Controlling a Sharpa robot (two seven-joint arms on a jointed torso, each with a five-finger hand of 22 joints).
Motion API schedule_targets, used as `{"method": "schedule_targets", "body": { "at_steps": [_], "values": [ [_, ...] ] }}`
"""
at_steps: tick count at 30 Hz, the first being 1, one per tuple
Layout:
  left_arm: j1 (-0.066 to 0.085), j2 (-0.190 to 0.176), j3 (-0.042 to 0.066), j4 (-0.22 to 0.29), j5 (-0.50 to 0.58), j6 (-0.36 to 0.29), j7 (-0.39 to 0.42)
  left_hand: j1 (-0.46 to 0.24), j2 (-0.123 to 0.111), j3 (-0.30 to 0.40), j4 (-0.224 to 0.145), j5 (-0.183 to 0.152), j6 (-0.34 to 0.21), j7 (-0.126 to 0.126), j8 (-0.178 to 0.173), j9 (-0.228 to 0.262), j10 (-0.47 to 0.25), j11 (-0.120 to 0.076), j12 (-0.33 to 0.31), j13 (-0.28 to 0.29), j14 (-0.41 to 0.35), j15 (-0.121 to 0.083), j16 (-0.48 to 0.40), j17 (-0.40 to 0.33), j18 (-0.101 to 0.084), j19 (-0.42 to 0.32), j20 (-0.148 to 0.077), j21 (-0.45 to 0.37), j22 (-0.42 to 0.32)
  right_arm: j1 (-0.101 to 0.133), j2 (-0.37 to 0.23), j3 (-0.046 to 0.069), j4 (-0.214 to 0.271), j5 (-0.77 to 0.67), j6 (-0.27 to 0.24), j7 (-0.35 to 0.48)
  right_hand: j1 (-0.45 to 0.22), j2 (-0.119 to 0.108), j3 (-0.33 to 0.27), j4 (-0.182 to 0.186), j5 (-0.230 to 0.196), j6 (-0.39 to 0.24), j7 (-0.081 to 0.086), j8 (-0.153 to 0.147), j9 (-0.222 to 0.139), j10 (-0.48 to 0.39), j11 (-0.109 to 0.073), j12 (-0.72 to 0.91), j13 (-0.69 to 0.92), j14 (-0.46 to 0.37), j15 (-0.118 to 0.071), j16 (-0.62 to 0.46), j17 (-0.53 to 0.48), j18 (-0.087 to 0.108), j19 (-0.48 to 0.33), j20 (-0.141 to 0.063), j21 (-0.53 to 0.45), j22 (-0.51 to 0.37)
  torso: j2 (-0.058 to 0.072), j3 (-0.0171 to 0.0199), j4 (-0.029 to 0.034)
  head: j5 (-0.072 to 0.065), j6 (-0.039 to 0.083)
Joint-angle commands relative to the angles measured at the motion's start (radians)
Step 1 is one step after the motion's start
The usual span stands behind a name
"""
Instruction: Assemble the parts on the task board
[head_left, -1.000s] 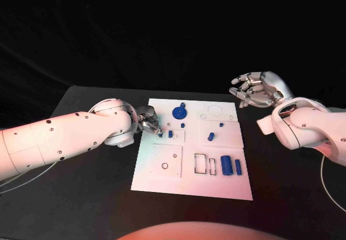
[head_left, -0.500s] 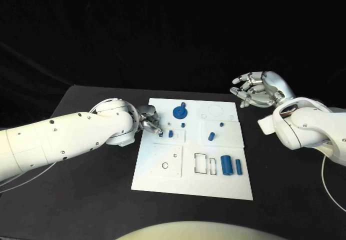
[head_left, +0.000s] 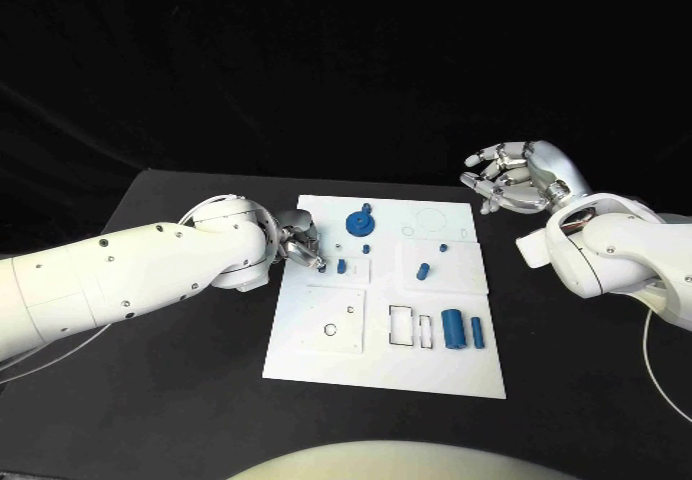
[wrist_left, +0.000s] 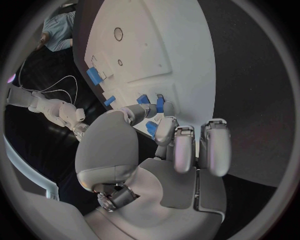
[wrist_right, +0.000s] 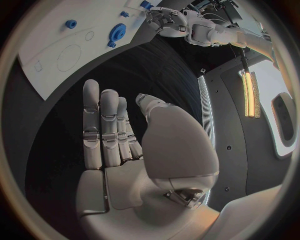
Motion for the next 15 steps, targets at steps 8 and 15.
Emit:
{"method": "schedule_targets", "body": {
  "at_steps": [8, 15],
  "values": [
    [-0.003, 0.000, -0.002, 0.000, -0.015, 0.045, -0.003, 0.033, 0.022, 0.073, -0.080, 0.004, 0.022, -0.020, 0.003, 0.002, 0.006, -0.001, 0.005, -0.001, 0.106, -0.004, 0.004, 0.263, -0.017, 0.013, -0.005, 0.005, 0.073, 0.000, 0.001, 0.000, 0.001, -0.006, 0.005, 0.012, -0.008, -0.001, 0.004, -0.001, 0.007, -0.007, 0.002, 0.004, -0.001, 0.002, 0.000, -0.002, -0.001, 0.008, 0.002, -0.007, 0.001, 0.020, 0.008, 0.002, -0.008, -0.002, 0.001, -0.0010, 0.0003, -0.001, -0.004],
    [-0.003, 0.000, -0.002, 0.000, -0.015, 0.045, -0.004, 0.034, 0.022, 0.074, -0.080, 0.004, 0.022, -0.020, 0.003, 0.002, 0.006, -0.001, 0.004, -0.001, 0.106, -0.004, 0.004, 0.263, -0.017, 0.013, -0.005, 0.005, 0.072, 0.000, 0.001, 0.000, 0.001, -0.005, 0.005, 0.012, -0.008, -0.001, 0.004, -0.001, 0.007, -0.007, 0.002, 0.004, -0.001, 0.002, 0.000, -0.002, -0.001, 0.008, 0.002, -0.007, 0.001, 0.020, 0.008, 0.002, -0.008, -0.002, 0.000, -0.0008, 0.0005, -0.001, -0.004]
  ]
}}
